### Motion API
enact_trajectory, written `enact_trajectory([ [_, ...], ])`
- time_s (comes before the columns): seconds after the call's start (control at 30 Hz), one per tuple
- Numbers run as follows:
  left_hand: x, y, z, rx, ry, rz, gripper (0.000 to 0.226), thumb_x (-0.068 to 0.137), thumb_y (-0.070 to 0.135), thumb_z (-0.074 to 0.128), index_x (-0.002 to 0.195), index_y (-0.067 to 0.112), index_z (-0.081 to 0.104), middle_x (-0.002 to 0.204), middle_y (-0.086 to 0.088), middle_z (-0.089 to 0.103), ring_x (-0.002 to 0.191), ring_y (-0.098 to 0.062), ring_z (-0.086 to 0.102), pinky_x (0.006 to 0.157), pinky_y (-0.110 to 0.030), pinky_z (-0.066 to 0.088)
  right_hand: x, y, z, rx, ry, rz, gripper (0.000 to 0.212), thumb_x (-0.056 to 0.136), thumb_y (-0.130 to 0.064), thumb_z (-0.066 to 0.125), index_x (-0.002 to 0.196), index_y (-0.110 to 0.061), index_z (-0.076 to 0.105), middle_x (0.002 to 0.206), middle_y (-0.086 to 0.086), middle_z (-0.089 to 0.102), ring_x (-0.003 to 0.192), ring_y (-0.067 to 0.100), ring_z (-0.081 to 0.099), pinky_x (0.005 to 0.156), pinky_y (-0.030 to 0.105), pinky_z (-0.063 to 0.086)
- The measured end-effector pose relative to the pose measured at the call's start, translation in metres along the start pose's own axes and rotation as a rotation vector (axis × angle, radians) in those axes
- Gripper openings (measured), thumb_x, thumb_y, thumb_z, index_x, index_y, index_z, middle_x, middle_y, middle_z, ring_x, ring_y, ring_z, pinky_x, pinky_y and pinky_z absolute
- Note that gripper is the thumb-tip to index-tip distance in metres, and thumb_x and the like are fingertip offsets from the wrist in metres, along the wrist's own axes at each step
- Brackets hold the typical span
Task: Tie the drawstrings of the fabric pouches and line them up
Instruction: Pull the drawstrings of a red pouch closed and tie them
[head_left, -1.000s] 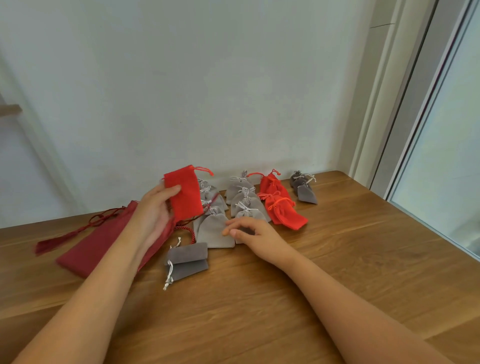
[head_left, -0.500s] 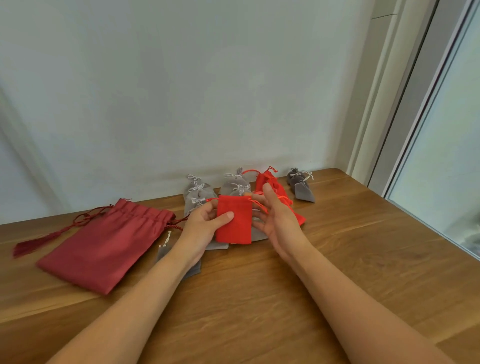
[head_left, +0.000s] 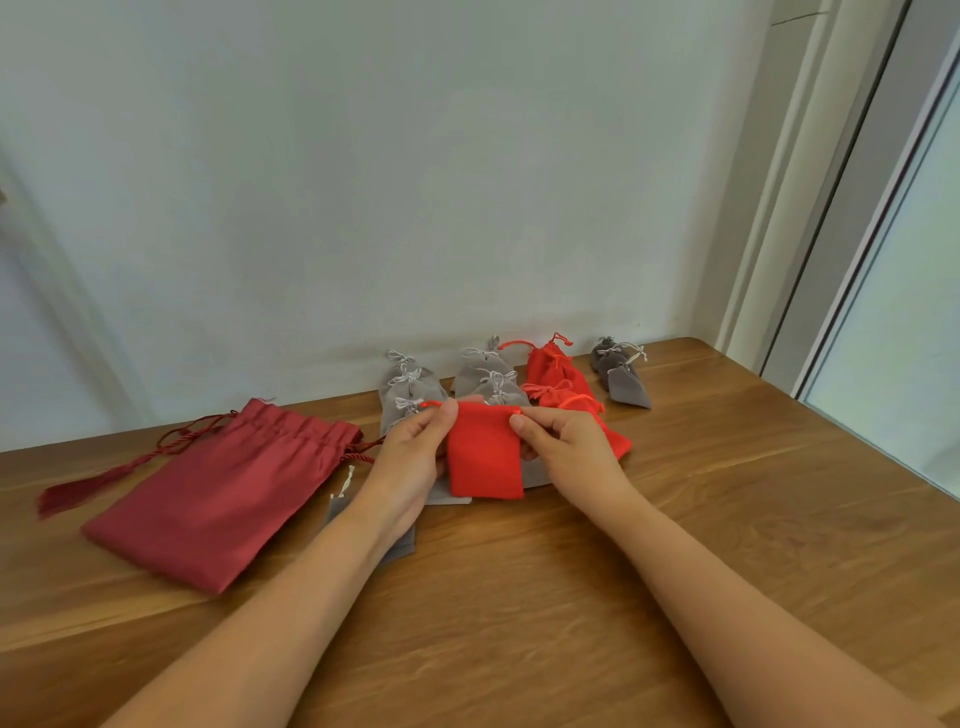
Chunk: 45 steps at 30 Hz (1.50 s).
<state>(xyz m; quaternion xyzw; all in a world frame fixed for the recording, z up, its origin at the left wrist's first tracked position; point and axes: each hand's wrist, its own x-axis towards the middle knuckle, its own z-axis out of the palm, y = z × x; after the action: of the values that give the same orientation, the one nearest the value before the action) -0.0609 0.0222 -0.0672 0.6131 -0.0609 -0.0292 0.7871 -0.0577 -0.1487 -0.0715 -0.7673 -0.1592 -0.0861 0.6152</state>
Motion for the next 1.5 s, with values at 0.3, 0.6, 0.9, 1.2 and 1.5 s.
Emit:
enact_trajectory([
  [0.3, 0.005, 0.009, -0.005, -0.521, 0.035, -0.056, 0.024, 0.097, 0.016, 0.043, 0.081, 0.012, 0.06, 0.085, -0.004, 0.074, 0.084, -0.014, 0.071, 0.074, -0.025, 0.058, 0.005, -0.007, -0.004, 0.163, 0.141, 0.072, 0.03, 0.096, -0.012, 0.056, 0.07, -0.013, 0.069, 0.058, -0.009, 0.063, 0.054, -0.001, 0.054, 0.055, 0.013, 0.043],
  [0.6, 0.0, 0.007, 0.008, -0.538, 0.024, -0.087, 0.03, 0.1, 0.014, 0.04, 0.076, 0.007, 0.057, 0.045, 0.002, 0.048, 0.057, -0.009, 0.063, 0.069, -0.027, 0.059, 0.004, -0.011, -0.018, 0.34, 0.295, 0.192, 0.032, 0.095, -0.012, 0.056, 0.065, -0.012, 0.066, 0.056, -0.007, 0.056, 0.052, 0.002, 0.043, 0.053, 0.013, 0.036],
  [0.9, -0.006, 0.011, 0.008, -0.191, -0.05, -0.024, 0.025, 0.093, 0.022, 0.049, 0.104, 0.009, 0.068, 0.049, 0.008, 0.032, 0.045, -0.003, 0.036, 0.055, -0.016, 0.046, -0.004, -0.02, -0.012, 0.211, 0.041, -0.001, 0.022, 0.095, -0.011, 0.057, 0.079, -0.012, 0.071, 0.061, -0.011, 0.06, 0.056, 0.0, 0.049, 0.055, 0.012, 0.038],
  [1.2, -0.012, 0.012, 0.016, 0.301, -0.212, -0.052, 0.026, 0.095, 0.007, 0.05, 0.07, 0.007, 0.058, 0.052, 0.003, 0.034, 0.047, -0.007, 0.03, 0.054, -0.021, 0.036, -0.008, -0.017, -0.003, -0.224, 0.14, -0.242, 0.005, 0.082, -0.021, 0.075, 0.084, -0.024, 0.078, 0.096, -0.014, 0.061, 0.099, 0.004, 0.056, 0.089, 0.021, 0.042],
  [1.5, -0.009, 0.016, 0.016, 0.2, -0.299, -0.167, 0.025, 0.09, 0.019, 0.056, 0.067, 0.009, 0.052, 0.054, 0.004, 0.04, 0.047, -0.004, 0.035, 0.055, -0.018, 0.039, -0.009, -0.016, 0.004, -0.085, 0.069, -0.165, 0.012, 0.085, -0.014, 0.072, 0.081, -0.025, 0.076, 0.079, -0.006, 0.073, 0.079, 0.008, 0.066, 0.078, 0.028, 0.051],
])
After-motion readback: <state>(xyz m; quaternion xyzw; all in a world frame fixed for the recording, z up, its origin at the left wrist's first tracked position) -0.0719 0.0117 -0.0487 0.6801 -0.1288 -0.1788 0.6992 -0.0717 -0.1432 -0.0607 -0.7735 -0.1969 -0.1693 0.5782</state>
